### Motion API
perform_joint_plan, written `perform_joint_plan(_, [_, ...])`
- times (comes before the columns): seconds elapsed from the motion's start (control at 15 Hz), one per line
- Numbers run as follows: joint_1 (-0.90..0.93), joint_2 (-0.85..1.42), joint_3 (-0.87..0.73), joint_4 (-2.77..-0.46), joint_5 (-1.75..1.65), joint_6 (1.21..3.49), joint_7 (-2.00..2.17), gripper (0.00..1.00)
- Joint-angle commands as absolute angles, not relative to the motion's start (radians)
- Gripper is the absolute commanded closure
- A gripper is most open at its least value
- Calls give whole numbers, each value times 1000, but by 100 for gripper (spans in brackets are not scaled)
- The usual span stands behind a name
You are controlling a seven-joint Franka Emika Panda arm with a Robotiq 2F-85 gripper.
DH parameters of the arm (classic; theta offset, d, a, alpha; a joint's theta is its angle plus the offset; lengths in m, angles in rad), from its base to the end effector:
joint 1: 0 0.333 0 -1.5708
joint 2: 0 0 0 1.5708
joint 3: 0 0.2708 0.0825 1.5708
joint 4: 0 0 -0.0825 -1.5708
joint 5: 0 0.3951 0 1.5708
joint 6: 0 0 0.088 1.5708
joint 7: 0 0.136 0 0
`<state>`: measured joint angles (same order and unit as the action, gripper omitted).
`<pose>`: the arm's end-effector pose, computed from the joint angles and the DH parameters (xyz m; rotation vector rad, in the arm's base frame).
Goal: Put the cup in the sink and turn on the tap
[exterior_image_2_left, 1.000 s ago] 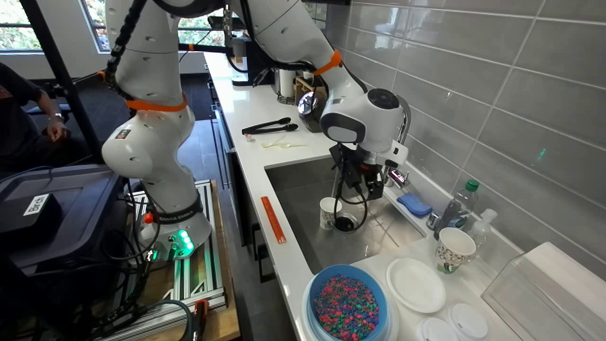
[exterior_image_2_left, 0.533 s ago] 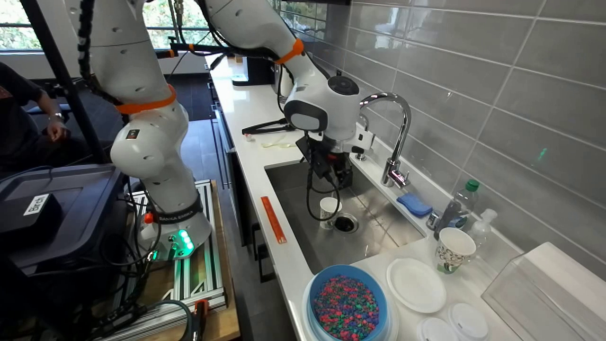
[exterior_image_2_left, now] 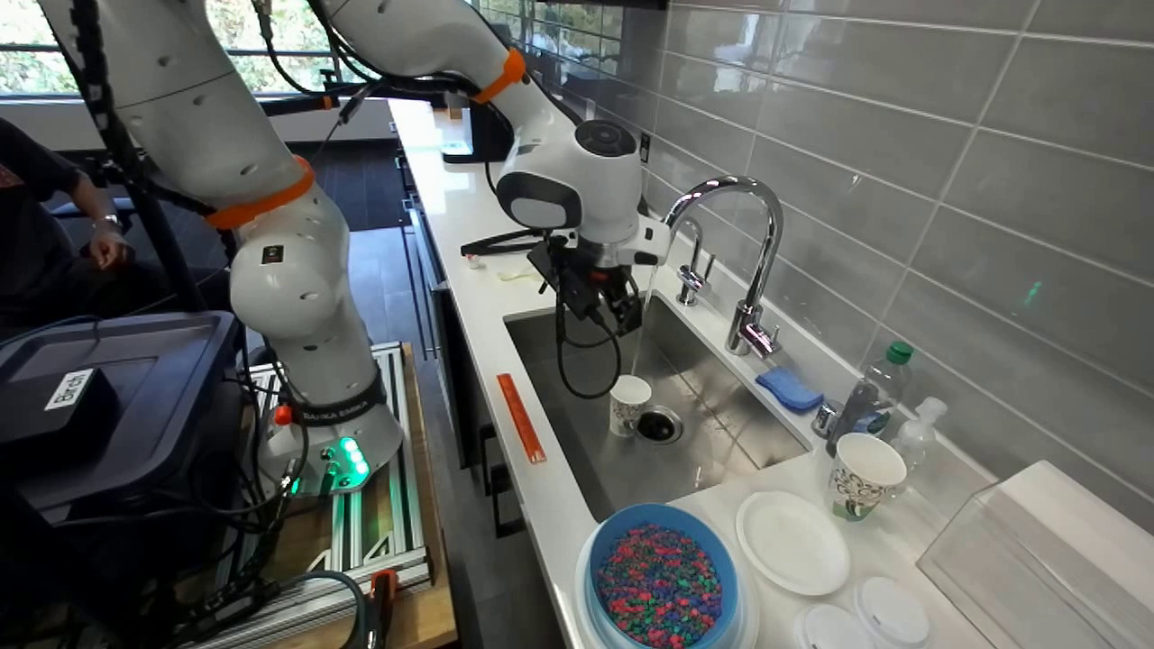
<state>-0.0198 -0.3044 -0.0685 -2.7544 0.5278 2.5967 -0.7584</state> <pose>0.4179 -0.0362 0.2420 -2.8588 -0.3396 -0.3747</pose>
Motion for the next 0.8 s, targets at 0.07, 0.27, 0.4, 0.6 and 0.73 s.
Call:
perform_joint_plan(0.07, [-21,-322,-59,-2748,554,2609,-796,0])
perform_joint_plan(0.27, [25,-317,-112,-2742,501,2602,-749,0])
perform_joint_plan(0.4, [26,-318,-112,-2742,500,2602,-751,0])
perform_joint_plan(0.6, [26,-319,-112,-2742,500,2602,-751,0])
perform_joint_plan(0.73, [26,-319,-112,-2742,500,2602,-752,0])
